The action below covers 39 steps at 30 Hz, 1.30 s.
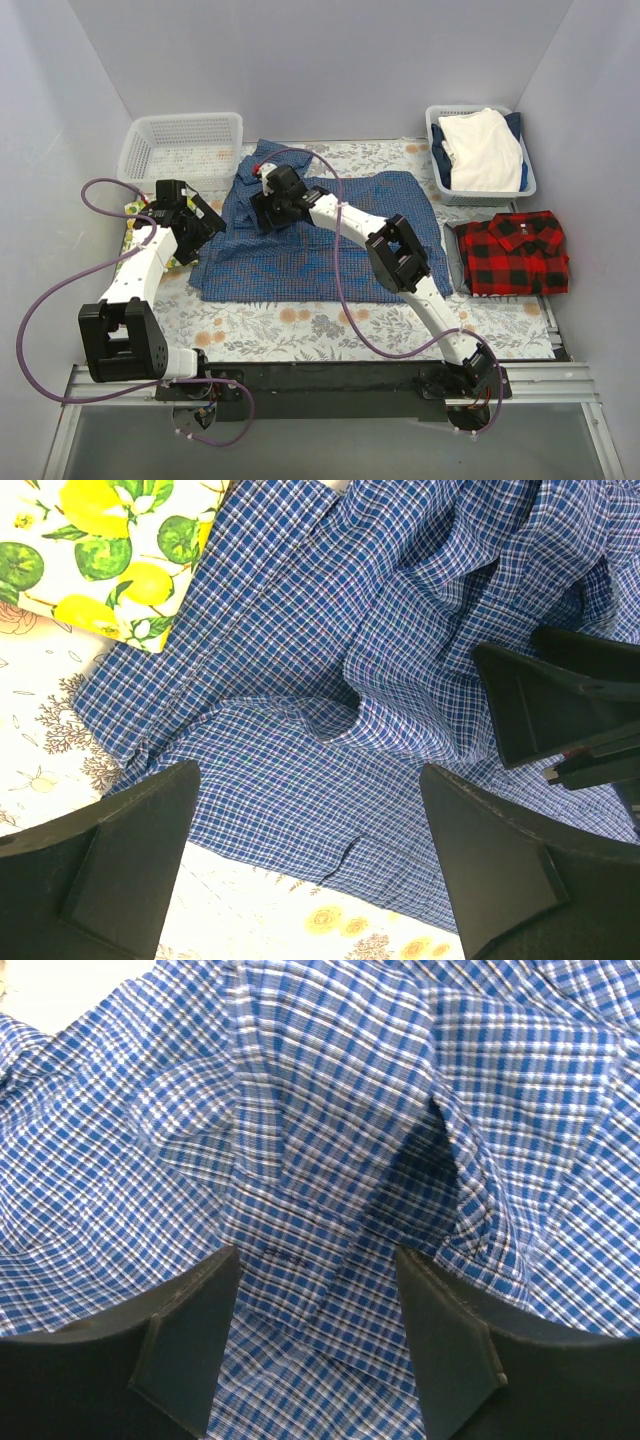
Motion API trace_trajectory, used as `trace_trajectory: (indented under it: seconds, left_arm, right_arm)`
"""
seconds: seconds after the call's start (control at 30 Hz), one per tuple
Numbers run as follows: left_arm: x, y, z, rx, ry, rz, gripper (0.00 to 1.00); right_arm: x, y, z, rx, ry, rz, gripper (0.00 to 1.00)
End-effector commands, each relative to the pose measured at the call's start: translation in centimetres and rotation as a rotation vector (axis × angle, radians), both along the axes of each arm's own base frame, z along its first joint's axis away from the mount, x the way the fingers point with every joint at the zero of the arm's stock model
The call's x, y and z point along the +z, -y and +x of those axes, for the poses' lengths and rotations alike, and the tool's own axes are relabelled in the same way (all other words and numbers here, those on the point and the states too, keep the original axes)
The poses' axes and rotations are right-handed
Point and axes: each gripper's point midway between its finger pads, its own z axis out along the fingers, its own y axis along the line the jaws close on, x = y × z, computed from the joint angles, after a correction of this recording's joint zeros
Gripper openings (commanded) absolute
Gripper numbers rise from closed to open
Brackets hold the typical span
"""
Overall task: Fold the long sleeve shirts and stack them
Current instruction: Fold the shirt
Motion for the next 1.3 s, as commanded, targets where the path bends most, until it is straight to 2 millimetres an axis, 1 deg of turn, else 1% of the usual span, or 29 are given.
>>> trace_trajectory:
  seconds: [0.0,0.07,0.1,0.17,0.2,0.3,0.4,0.43,0.5,0.53,0.6,0.63,0.67,0.7,0.73,0.77,0.8,0.83,0.87,0.9,0.93,1.0,1.03,1.1,1.13,1.17,1.2,1.23,1.27]
  left_arm:
    - [0.6,0.1,-0.7,-0.015,0.015,0.004,0.93]
    - [0.5,0.0,-0.8,-0.014,0.013,0.005,0.93]
    - [0.5,0.0,-0.8,-0.014,0.013,0.005,0.93]
    - [0.5,0.0,-0.8,-0.015,0.013,0.003,0.93]
    - [0.6,0.1,-0.7,-0.017,0.018,0.004,0.93]
    - [0.5,0.1,-0.6,-0.020,0.020,0.005,0.93]
    - [0.3,0.1,-0.7,-0.017,0.019,0.006,0.93]
    - [0.2,0.1,-0.7,-0.017,0.016,0.006,0.93]
    - [-0.1,0.0,-0.8,-0.017,0.009,0.007,0.93]
    - [-0.2,0.0,-0.9,-0.016,0.006,0.008,0.93]
    - [-0.5,0.0,-0.9,-0.014,0.002,0.007,0.93]
    - [-0.6,0.0,-0.8,-0.014,0.005,0.008,0.93]
    - [-0.6,-0.1,-0.7,-0.009,0.006,0.007,0.93]
    - [-0.5,-0.1,-0.6,-0.008,0.009,0.006,0.93]
    - [-0.5,-0.1,-0.4,-0.007,0.013,0.005,0.93]
    - [-0.4,-0.1,-0.3,-0.003,0.019,0.006,0.93]
    - [-0.3,-0.2,-0.1,0.001,0.023,0.005,0.93]
    - [0.0,-0.2,0.2,0.006,0.035,0.003,0.93]
    - [0.2,-0.3,0.5,0.008,0.044,0.001,0.93]
    - [0.3,-0.3,0.6,0.012,0.048,0.002,0.93]
    - [0.6,-0.4,1.0,0.017,0.060,0.002,0.93]
    - [0.9,-0.6,1.3,0.022,0.072,0.003,0.93]
    - [1.1,-0.6,1.7,0.023,0.080,0.005,0.93]
    - [1.1,-0.5,2.0,0.023,0.083,-0.003,0.93]
    - [0.9,-0.5,2.1,0.022,0.083,-0.005,0.93]
    - [0.9,-0.4,2.3,0.025,0.085,-0.011,0.93]
    - [0.8,-0.3,2.3,0.022,0.082,-0.015,0.93]
    - [0.7,-0.4,2.5,0.023,0.087,-0.016,0.93]
    - [0.4,-0.4,2.6,0.024,0.079,-0.016,0.93]
  right_arm:
    - [1.4,-2.0,0.2,0.004,0.076,0.027,0.60]
    - [1.8,-2.4,-0.2,0.015,0.079,0.035,0.48]
    - [2.0,-2.5,-0.2,0.015,0.081,0.041,0.34]
    - [2.4,-2.6,-0.4,0.011,0.086,0.043,0.22]
    - [2.8,-2.7,-0.4,0.008,0.086,0.050,0.14]
    - [4.1,-2.2,0.0,-0.026,0.116,0.048,0.01]
    - [6.2,-1.9,0.3,-0.050,0.154,0.063,0.01]
    - [7.8,-1.7,0.5,-0.060,0.180,0.076,0.01]
    - [9.6,-1.4,0.6,-0.068,0.211,0.085,0.01]
    - [11.9,-1.0,0.8,-0.075,0.252,0.098,0.01]
    - [14.6,-0.5,1.1,-0.087,0.299,0.116,0.01]
    - [17.0,0.1,1.1,-0.088,0.342,0.127,0.01]
    - [18.1,0.6,1.1,-0.092,0.356,0.130,0.01]
    - [18.3,1.1,0.9,-0.090,0.359,0.124,0.01]
    - [20.6,1.9,0.3,-0.079,0.379,0.146,0.01]
    - [21.0,2.5,0.0,-0.067,0.387,0.135,0.01]
    - [19.9,3.3,-0.7,-0.048,0.366,0.100,0.01]
    - [21.7,4.2,-1.6,-0.034,0.383,0.110,0.01]
    - [21.9,4.8,-2.2,-0.019,0.385,0.096,0.01]
    - [21.4,5.7,-3.0,0.003,0.374,0.059,0.01]
    - [21.5,7.1,-4.0,0.010,0.373,0.037,0.01]
    - [21.0,8.8,-5.1,0.021,0.371,-0.008,0.01]
    - [20.5,10.7,-6.2,0.013,0.364,-0.041,0.01]
    - [20.5,12.6,-7.2,0.003,0.371,-0.071,0.01]
    - [22.1,14.2,-7.9,-0.028,0.399,-0.063,0.01]
    - [20.6,15.3,-8.7,-0.026,0.380,-0.093,0.01]
    - [21.9,16.4,-9.6,-0.036,0.401,-0.075,0.01]
    - [22.0,17.0,-10.0,-0.039,0.399,-0.073,0.01]
    - [21.0,17.7,-10.8,-0.029,0.379,-0.088,0.01]
